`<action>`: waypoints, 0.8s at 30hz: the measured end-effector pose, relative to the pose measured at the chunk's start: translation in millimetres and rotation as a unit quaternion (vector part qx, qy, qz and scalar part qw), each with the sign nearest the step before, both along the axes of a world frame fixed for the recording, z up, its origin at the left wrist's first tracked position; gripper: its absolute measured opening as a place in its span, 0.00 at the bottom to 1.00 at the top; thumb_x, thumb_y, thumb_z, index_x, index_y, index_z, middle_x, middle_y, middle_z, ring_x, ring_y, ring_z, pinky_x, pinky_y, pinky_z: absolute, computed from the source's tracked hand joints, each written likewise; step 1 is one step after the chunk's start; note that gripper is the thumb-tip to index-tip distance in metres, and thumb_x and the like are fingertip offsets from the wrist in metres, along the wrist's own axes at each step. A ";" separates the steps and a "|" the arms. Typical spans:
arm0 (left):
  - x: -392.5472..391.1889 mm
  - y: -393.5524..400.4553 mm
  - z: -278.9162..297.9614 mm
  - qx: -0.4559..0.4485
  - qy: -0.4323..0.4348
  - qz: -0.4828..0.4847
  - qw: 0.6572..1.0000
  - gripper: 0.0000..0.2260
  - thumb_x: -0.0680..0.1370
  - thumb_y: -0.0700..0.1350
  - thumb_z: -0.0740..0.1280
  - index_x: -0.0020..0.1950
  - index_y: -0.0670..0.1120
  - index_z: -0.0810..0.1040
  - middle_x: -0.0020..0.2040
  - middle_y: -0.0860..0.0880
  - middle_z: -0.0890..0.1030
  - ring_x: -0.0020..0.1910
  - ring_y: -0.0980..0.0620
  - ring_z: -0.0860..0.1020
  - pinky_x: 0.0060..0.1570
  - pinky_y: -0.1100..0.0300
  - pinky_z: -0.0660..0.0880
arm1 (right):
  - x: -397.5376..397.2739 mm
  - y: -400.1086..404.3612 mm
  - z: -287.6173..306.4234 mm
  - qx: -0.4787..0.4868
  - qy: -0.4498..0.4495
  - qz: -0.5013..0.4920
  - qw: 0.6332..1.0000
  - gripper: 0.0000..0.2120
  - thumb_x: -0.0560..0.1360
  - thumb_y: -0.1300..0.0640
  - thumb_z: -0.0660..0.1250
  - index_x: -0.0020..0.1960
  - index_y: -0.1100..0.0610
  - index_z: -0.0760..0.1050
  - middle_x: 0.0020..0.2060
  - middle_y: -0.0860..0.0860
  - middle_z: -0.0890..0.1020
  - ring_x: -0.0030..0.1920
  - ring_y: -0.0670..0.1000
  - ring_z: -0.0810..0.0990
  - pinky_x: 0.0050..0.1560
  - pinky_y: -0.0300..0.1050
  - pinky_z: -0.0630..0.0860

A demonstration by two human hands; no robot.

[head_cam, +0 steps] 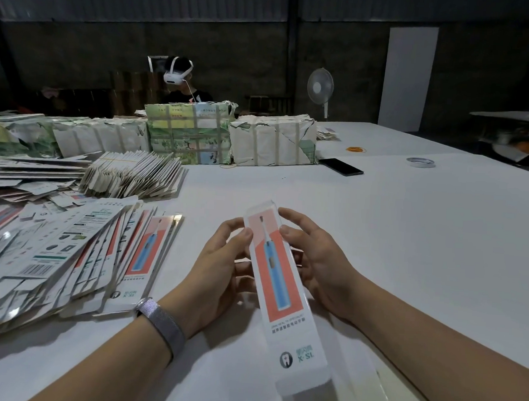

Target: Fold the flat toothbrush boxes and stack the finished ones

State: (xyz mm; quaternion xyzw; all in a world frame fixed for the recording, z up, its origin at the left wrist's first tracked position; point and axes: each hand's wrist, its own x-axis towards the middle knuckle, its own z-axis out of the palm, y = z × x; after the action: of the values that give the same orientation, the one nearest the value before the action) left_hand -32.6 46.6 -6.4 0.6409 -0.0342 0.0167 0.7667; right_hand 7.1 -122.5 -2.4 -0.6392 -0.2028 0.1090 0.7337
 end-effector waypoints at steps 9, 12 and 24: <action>-0.8 -2.8 -0.5 0.037 -0.012 -0.005 0.999 0.09 0.85 0.51 0.59 0.61 0.54 0.76 0.40 0.44 0.82 0.40 0.43 0.82 0.42 0.51 0.80 | 4.4 -2.3 -3.4 0.016 0.007 0.004 1.000 0.14 0.76 0.51 0.65 0.60 0.50 0.74 0.44 0.54 0.86 0.43 0.54 0.85 0.49 0.51 0.83; -2.3 -3.0 1.2 0.047 -0.014 -0.009 0.999 0.08 0.85 0.50 0.59 0.60 0.54 0.76 0.37 0.46 0.82 0.38 0.45 0.81 0.37 0.55 0.80 | 3.0 -1.9 -4.0 0.015 0.004 -0.005 1.000 0.09 0.79 0.52 0.63 0.58 0.52 0.74 0.41 0.52 0.85 0.41 0.53 0.85 0.44 0.46 0.83; -4.0 -5.2 1.9 0.069 -0.003 -0.018 0.997 0.08 0.85 0.50 0.59 0.62 0.52 0.73 0.37 0.47 0.83 0.34 0.50 0.81 0.32 0.61 0.79 | 0.9 -3.0 -2.4 0.047 -0.023 -0.050 0.997 0.06 0.81 0.60 0.64 0.50 0.49 0.74 0.43 0.50 0.84 0.43 0.55 0.84 0.46 0.47 0.83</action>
State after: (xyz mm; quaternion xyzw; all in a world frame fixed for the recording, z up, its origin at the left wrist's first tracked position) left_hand -36.6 41.4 -4.5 0.6915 -0.0485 0.0024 0.7207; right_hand 8.0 -125.5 -4.8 -0.6158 -0.1919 0.0477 0.7627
